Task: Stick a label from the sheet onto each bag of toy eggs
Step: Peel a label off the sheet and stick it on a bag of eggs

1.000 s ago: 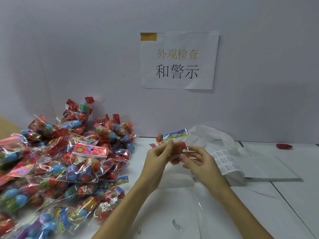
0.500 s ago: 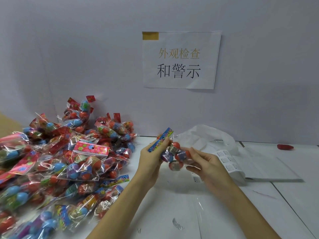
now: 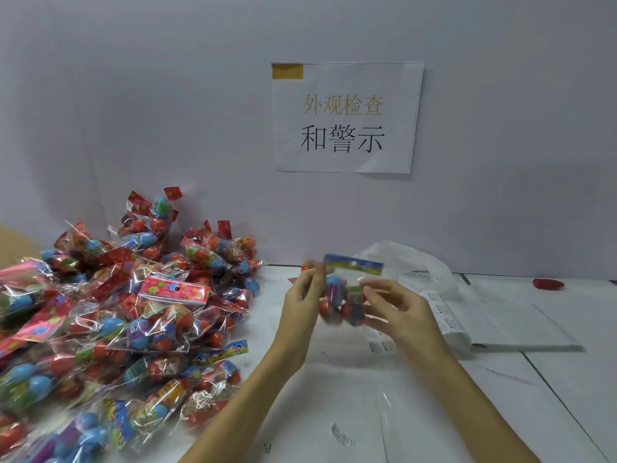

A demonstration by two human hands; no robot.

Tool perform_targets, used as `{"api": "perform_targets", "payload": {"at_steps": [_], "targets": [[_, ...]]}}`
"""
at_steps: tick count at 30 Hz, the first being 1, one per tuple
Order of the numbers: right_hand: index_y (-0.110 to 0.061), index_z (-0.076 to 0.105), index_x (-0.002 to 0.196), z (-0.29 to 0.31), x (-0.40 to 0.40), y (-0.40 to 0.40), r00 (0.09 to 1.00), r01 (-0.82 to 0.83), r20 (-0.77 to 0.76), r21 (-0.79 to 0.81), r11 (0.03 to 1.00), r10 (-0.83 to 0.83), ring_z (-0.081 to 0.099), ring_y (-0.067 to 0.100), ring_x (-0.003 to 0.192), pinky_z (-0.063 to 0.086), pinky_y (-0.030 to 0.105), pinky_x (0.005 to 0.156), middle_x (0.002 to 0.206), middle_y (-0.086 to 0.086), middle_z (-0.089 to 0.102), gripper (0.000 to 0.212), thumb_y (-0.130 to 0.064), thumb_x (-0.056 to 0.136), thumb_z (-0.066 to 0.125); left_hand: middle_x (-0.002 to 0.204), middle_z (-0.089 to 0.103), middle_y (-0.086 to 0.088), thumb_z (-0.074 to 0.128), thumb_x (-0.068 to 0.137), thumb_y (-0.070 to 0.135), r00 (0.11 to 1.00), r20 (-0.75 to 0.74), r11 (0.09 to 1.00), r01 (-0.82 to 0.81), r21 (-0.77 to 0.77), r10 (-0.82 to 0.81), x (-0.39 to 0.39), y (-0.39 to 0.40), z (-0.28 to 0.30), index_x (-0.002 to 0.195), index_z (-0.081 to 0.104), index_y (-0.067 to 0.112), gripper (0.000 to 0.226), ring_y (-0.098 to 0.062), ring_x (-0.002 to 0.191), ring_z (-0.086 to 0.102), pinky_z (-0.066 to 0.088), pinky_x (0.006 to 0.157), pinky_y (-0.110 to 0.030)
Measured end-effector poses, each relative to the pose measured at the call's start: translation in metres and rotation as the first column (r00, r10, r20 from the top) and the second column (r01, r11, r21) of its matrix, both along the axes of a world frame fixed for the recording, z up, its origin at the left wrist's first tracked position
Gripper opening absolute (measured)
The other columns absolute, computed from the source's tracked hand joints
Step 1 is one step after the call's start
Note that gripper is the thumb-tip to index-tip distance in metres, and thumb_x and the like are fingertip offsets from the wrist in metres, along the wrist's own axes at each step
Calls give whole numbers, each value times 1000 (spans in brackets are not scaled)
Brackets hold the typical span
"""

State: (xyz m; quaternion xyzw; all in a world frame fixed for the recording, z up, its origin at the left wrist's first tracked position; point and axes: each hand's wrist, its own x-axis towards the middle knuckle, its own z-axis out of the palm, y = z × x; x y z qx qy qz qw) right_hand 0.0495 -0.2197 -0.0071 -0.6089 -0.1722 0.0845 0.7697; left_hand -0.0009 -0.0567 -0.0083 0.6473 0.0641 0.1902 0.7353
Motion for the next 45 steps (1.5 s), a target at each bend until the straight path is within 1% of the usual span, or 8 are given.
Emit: {"api": "perform_targets", "payload": {"at_steps": [4,8,13,21,26,34,40,45], "targets": [[2,63,116,0,6,-1,985,-53,-157,134,990,74,70,49,110,61,55,91,116,32,71,23,-11,98,68,106,79,-1,71,92,41,1000,27,1000,15,-3,-15,-1,2,0,116,76,20,32,-21,102,74,61,90,-34],[-21,70,128,5,1,-1,994,-76,-77,-4,997,75,75,33,106,61,44,92,113,16,77,52,-41,81,79,101,79,2,79,92,27,998,8,994,64,91,-65,-3,6,3,103,80,28,11,-15,91,75,61,83,-31],[-25,84,105,6,0,-3,996,54,-65,-1,999,-54,76,24,99,58,36,95,102,9,80,34,-44,77,81,98,78,-2,82,90,19,993,6,959,109,263,-115,-5,3,2,97,81,27,10,-30,88,73,58,79,-36],[-18,85,98,6,2,-3,962,144,-252,142,979,-105,78,15,93,58,27,77,107,5,81,30,-43,88,73,109,80,-3,71,89,42,986,-10,987,163,-3,-163,-5,0,5,106,83,30,24,-19,102,75,60,80,-28],[-9,70,126,5,2,-5,986,13,-164,101,995,4,76,27,106,61,33,90,113,12,79,33,-24,97,71,108,77,-16,75,93,27,995,41,970,101,-221,-94,-1,7,-2,113,81,15,25,-27,96,74,62,87,-42],[-2,74,111,4,3,-2,985,102,-150,129,986,-83,78,27,89,62,27,73,103,18,79,27,-21,92,75,110,77,-18,77,90,15,992,43,942,126,-312,-118,3,5,-3,104,79,9,15,-33,101,76,63,80,-37],[-7,74,111,0,5,-1,988,150,-56,104,983,-145,78,31,95,62,26,77,107,18,78,40,-35,83,79,123,65,16,72,96,43,985,163,913,-110,392,49,-1,-6,-8,124,62,32,31,-3,113,64,52,87,-15],[-11,72,129,-4,2,-1,967,-227,135,58,972,217,70,28,121,57,31,98,128,12,73,31,-25,106,56,109,73,19,80,88,46,993,113,983,-40,179,20,-2,-7,-7,123,60,32,42,-3,103,71,54,80,-13]]}}
